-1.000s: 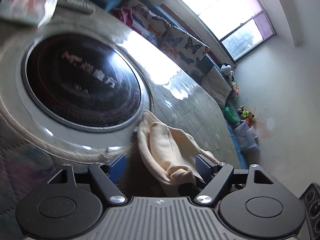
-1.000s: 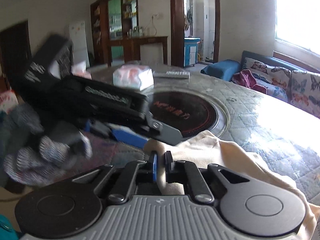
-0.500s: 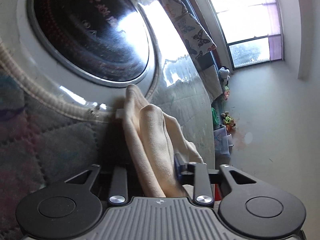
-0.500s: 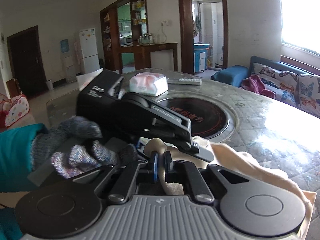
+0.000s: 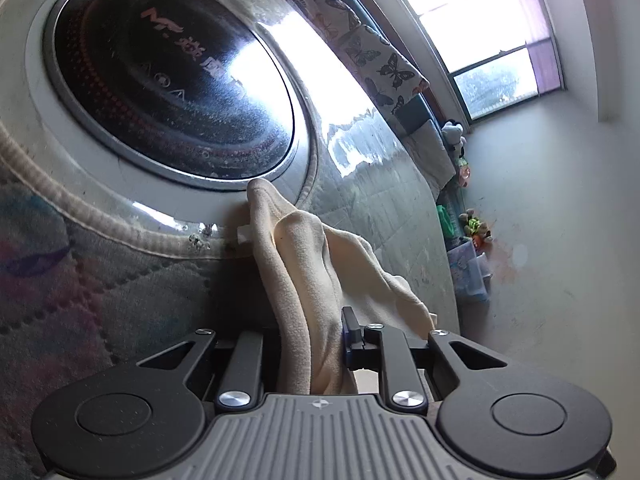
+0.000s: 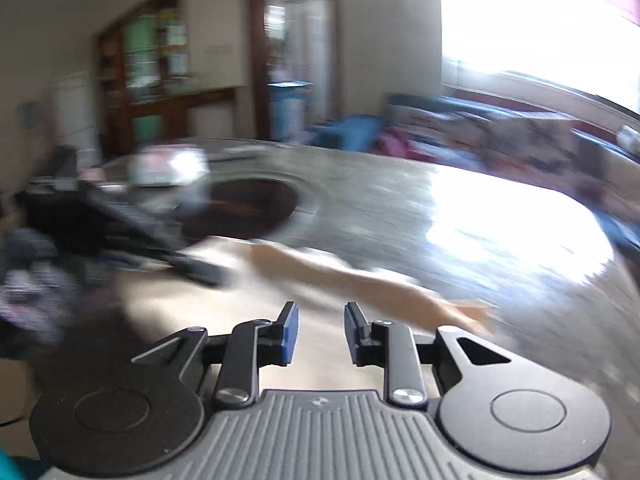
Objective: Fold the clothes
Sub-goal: 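Lift the sweatshirt with both tools and fold it in half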
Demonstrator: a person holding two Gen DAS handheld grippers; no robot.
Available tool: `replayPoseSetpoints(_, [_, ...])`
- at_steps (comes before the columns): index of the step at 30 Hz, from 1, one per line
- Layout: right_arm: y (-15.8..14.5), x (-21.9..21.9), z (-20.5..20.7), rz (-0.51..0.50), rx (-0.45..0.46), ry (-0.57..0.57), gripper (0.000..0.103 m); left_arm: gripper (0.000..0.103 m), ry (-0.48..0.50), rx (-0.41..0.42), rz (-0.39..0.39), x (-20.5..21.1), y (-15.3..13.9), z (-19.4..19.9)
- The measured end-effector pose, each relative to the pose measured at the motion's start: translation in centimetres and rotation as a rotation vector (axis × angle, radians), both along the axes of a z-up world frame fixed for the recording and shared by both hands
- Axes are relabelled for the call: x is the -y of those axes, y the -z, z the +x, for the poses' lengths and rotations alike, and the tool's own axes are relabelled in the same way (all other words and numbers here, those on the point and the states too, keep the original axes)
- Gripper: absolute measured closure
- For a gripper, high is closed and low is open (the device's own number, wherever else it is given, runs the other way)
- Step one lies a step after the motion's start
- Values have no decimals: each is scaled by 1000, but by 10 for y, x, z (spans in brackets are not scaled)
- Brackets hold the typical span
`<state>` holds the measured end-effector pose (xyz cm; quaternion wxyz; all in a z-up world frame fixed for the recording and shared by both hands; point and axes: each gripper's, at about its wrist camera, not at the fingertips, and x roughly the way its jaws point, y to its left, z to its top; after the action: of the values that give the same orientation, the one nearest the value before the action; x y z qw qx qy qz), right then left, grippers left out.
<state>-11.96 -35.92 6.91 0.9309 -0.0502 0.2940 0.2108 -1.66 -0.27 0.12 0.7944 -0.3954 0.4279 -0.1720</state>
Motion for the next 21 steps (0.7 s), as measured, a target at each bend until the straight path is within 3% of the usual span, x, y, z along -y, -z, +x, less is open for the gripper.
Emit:
replayPoseSetpoints(6, [22,52,33,64,-69,189,69,82,20,21,61,7,-6,1])
replayPoseSetpoints(14, [39,69,56,187,-135,210,66,81,41,55,144,16,-10,5])
replayPoseSetpoints(15, [39,67,55,189,-134,204,69,82,44,62,160,17,-12,5])
replayPoseSetpoints(16, [39,66,55,198,-137,195,83,82,45,71,181,20,-13,5])
replayPoseSetpoints(21, [30,63,42,217,-89,171,91,82,66,125,258,30,-28,3])
